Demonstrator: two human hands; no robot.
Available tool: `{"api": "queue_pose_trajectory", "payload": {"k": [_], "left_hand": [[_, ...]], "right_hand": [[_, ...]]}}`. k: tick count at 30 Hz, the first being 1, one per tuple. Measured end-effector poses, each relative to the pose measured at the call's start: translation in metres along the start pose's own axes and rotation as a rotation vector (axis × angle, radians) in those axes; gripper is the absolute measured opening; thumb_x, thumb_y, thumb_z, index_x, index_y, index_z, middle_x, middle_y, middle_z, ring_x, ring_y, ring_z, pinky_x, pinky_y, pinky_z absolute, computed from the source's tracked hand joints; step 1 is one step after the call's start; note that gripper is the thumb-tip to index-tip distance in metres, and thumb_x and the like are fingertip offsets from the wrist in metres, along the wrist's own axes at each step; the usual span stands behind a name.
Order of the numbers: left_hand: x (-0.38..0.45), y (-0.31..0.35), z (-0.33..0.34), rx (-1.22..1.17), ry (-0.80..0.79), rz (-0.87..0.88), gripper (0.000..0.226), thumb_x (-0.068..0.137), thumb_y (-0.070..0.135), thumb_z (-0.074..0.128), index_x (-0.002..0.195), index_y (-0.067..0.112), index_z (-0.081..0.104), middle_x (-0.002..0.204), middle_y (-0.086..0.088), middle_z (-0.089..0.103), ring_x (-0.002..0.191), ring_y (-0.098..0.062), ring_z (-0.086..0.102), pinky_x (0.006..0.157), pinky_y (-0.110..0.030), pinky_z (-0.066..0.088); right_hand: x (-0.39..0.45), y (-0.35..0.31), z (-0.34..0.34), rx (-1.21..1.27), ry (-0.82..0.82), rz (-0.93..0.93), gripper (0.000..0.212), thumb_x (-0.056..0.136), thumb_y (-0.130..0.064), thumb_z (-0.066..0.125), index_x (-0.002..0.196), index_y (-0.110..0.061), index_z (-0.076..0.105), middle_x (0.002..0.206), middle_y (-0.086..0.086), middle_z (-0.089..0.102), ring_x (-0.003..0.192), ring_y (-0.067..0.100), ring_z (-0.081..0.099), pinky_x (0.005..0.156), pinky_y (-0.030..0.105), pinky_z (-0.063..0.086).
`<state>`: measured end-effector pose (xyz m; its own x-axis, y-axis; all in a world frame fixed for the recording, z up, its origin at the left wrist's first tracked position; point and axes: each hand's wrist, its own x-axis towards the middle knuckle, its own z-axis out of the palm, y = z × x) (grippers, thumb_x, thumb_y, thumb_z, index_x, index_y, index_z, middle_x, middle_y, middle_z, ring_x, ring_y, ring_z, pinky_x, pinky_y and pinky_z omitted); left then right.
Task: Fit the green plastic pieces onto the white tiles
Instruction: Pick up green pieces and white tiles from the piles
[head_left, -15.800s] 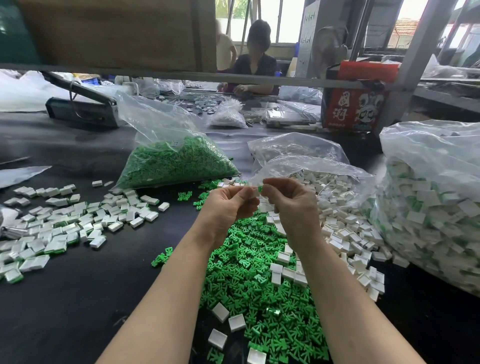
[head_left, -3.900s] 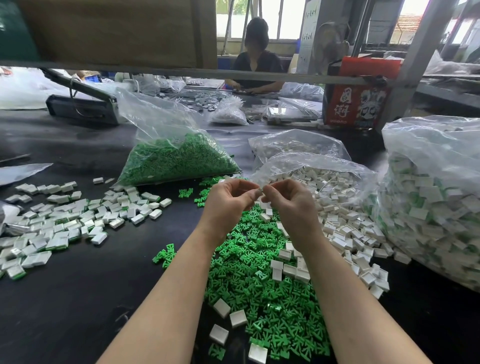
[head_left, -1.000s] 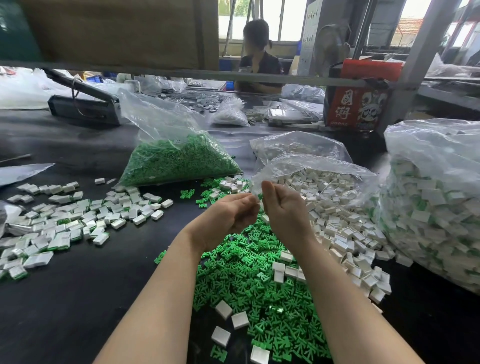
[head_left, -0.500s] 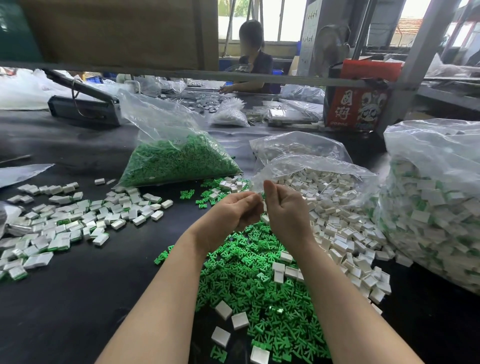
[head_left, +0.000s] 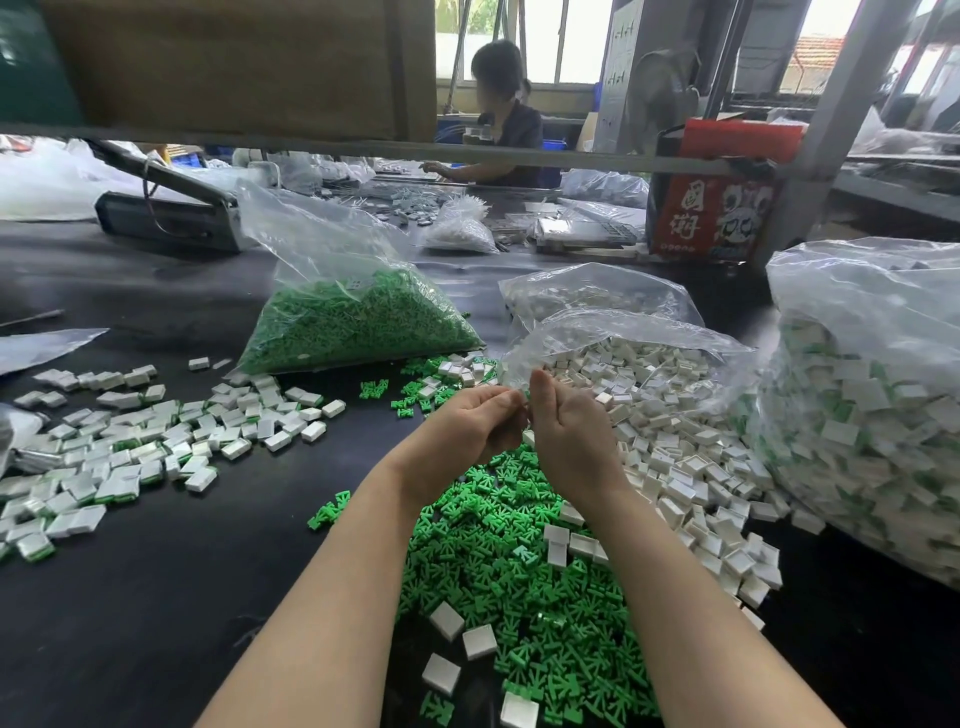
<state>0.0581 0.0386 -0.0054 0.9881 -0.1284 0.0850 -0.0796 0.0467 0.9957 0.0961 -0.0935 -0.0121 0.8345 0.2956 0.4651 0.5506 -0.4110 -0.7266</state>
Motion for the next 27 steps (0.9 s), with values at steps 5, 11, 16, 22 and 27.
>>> {"api": "queue_pose_trajectory", "payload": {"k": [5, 11, 16, 22, 27], "left_hand": [[-0.0007, -0.0005, -0.0032, -0.022, -0.023, 0.020, 0.037, 0.103, 0.021, 0.041, 0.071, 0.025, 0.060, 0.064, 0.009, 0.045, 0.054, -0.001, 0.039, 0.047, -0.008, 0.035], [0.0017, -0.0040, -0.0045, 0.108, 0.021, 0.000, 0.025, 0.105, 0.022, 0.040, 0.082, 0.015, 0.050, 0.061, 0.011, 0.044, 0.052, -0.001, 0.038, 0.048, -0.009, 0.035], [0.0025, -0.0063, -0.0065, 0.209, 0.051, -0.028, 0.022, 0.104, 0.025, 0.041, 0.094, 0.009, 0.052, 0.066, 0.007, 0.043, 0.060, -0.007, 0.037, 0.068, -0.027, 0.036], [0.0004, -0.0051, -0.0071, 0.266, 0.064, -0.040, 0.022, 0.105, 0.023, 0.038, 0.091, 0.011, 0.050, 0.063, 0.009, 0.041, 0.058, -0.006, 0.036, 0.061, -0.024, 0.034], [0.0006, -0.0020, -0.0049, 0.245, 0.079, -0.045, 0.022, 0.106, 0.020, 0.037, 0.096, 0.012, 0.055, 0.078, -0.003, 0.044, 0.071, -0.012, 0.040, 0.078, -0.031, 0.038]], "right_hand": [[0.0014, -0.0034, -0.0002, 0.376, -0.078, 0.172, 0.048, 0.103, -0.037, 0.040, 0.059, -0.018, 0.044, 0.050, -0.009, 0.040, 0.045, 0.003, 0.033, 0.048, 0.020, 0.029], [-0.0003, -0.0001, 0.0018, 0.064, 0.011, 0.066, 0.041, 0.101, -0.043, 0.043, 0.071, -0.020, 0.058, 0.050, -0.012, 0.051, 0.046, 0.003, 0.044, 0.049, 0.023, 0.032], [-0.0013, 0.0008, 0.0021, -0.200, -0.043, -0.006, 0.039, 0.104, -0.038, 0.036, 0.068, -0.026, 0.045, 0.059, -0.008, 0.050, 0.055, 0.015, 0.049, 0.054, 0.032, 0.031], [-0.0025, 0.0015, 0.0042, -0.145, -0.120, -0.003, 0.025, 0.102, -0.021, 0.038, 0.080, -0.015, 0.049, 0.070, 0.001, 0.054, 0.067, 0.022, 0.050, 0.063, 0.040, 0.040], [-0.0021, -0.0004, 0.0066, 0.115, -0.176, 0.155, 0.030, 0.104, -0.018, 0.037, 0.086, -0.003, 0.056, 0.075, 0.004, 0.053, 0.072, 0.023, 0.047, 0.075, 0.056, 0.043]]}}
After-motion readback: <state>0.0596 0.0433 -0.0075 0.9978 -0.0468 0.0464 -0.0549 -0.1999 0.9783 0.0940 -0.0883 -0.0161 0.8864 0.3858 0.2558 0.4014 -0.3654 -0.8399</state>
